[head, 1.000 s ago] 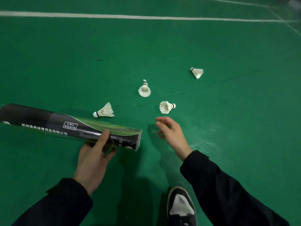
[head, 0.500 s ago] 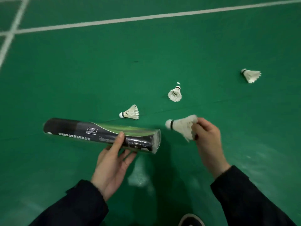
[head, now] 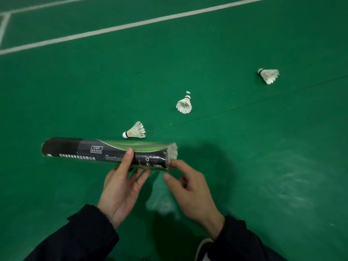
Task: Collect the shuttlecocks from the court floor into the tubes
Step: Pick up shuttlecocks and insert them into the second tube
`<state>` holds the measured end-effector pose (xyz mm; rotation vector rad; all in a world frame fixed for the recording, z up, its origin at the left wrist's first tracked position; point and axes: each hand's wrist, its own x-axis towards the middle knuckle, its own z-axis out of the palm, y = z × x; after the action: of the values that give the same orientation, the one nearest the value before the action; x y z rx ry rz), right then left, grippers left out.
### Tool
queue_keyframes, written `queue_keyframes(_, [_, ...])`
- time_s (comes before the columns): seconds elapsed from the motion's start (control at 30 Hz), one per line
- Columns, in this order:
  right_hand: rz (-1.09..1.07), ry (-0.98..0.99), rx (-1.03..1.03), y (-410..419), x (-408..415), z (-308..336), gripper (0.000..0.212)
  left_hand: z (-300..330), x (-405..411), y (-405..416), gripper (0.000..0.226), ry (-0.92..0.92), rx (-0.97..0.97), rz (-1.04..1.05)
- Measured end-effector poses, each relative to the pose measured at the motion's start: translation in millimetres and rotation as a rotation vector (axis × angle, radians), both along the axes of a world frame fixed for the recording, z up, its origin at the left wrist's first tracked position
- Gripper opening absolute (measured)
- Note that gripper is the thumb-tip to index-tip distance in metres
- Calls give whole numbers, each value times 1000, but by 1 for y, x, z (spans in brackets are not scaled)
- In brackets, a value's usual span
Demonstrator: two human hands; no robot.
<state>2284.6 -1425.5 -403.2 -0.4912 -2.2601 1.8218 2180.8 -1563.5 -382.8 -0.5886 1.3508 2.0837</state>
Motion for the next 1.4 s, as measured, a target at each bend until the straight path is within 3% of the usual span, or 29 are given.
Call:
queue_keyframes(0.07, [157,-105,-13,-3,-10,4,26,-1,4,-3,66,5,8,-19])
queue_keyframes(0.17, [285,-164,-241,-6,-26,12,29,2,9,-7,55,34,29,-42])
queue_keyframes(0.33, [-50,13,-337,-36,-44,10,38,9,-5,-23,50,70,93,27])
queue_keyframes(0.43, [-44,32,-253,-53,-52,7,32,6,-10,-35,45,82,90,42])
queue_keyframes(0.57, [172,-87,-346,-57,-74,11,28,-2,-19,-52,39,79,76,106])
queue_keyframes(0.67, [414,-186,-302,-53,-93,9,21,-10,-32,-75,47,68,53,173])
queue_keyframes(0.7, [396,-185,-322,-50,-102,7,17,-12,-39,-85,48,44,37,209])
queue_keyframes(0.77, [121,-166,-364,-44,-125,-3,17,-17,-51,-106,45,-13,15,281])
queue_keyframes(0.83, [-172,-172,-270,-35,-153,-26,19,-20,-57,-123,51,-45,0,333])
queue_keyframes(0.87, [-211,-209,-156,-32,-167,-39,31,-21,-56,-128,60,-51,-9,349])
queue_keyframes(0.93, [-100,-332,80,-31,-188,-70,59,-21,-53,-131,75,-61,-21,352])
queue_keyframes(0.97, [-37,-372,168,-30,-197,-85,60,-21,-52,-131,74,-60,-23,341])
queue_keyframes(1.07, [-10,-306,361,-31,-202,-92,32,-20,-52,-132,62,-64,-29,341])
queue_keyframes(1.17, [-135,-87,181,-34,-169,-58,12,-22,-61,-136,57,-83,-18,375])
queue_keyframes(1.23, [-27,5,105,-43,-139,-35,6,-28,-64,-134,60,-93,-19,405])
queue_keyframes(1.37, [296,10,457,-63,-112,-20,7,-33,-57,-111,78,-61,2,357])
queue_keyframes(1.4, [346,-26,417,-64,-111,-18,12,-31,-54,-105,74,-48,1,322])
